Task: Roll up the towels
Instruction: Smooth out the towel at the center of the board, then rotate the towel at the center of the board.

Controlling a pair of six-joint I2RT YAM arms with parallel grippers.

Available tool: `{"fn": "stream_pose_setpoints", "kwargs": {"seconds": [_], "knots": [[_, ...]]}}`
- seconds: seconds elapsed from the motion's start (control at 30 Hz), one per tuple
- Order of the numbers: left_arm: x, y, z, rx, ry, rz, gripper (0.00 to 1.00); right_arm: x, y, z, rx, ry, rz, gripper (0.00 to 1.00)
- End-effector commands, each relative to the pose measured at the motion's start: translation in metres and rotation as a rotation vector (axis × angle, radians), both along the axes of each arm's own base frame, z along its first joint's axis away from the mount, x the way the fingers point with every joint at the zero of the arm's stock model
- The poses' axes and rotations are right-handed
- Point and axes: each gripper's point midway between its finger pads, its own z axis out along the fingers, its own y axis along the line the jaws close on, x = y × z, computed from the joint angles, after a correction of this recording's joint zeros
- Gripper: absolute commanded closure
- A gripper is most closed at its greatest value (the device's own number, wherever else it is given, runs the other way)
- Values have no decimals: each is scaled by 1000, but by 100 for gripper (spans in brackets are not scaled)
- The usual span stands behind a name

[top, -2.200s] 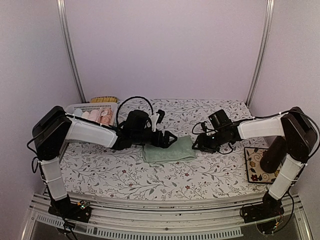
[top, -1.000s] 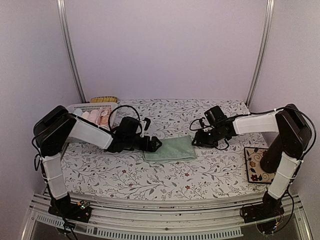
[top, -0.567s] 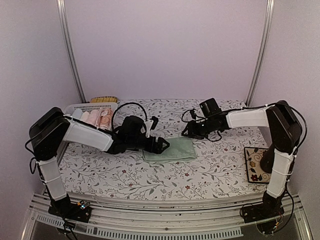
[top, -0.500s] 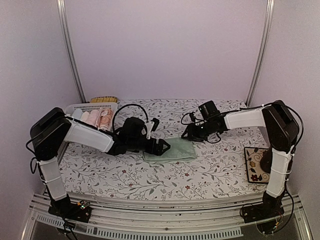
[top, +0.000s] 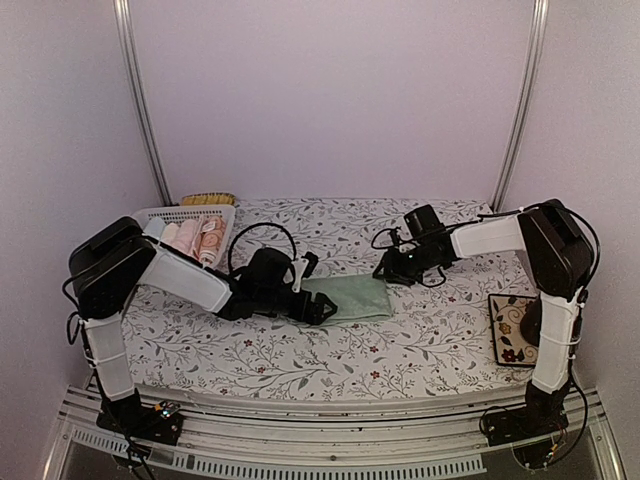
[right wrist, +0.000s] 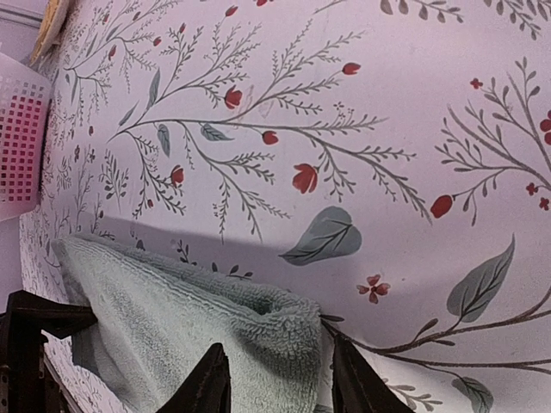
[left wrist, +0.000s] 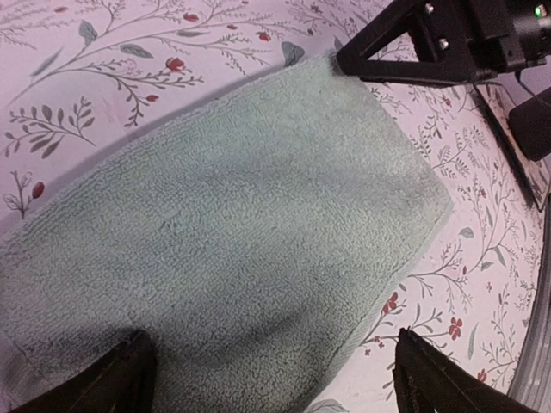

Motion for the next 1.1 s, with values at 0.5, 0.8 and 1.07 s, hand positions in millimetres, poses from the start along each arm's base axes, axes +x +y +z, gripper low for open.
{"fn": "stream_pose_setpoints", "kwargs": {"seconds": [0.5, 0.8, 1.07], "knots": [[-74, -30, 34, -16, 18, -128, 3, 29, -12, 68, -92, -179, 37, 38], [-92, -33, -8, 57, 81, -134, 3, 62, 17, 50, -54, -173, 103, 35], [-68, -11, -29, 150, 64, -54, 3, 61, 28, 13, -30, -99, 145, 35]]}}
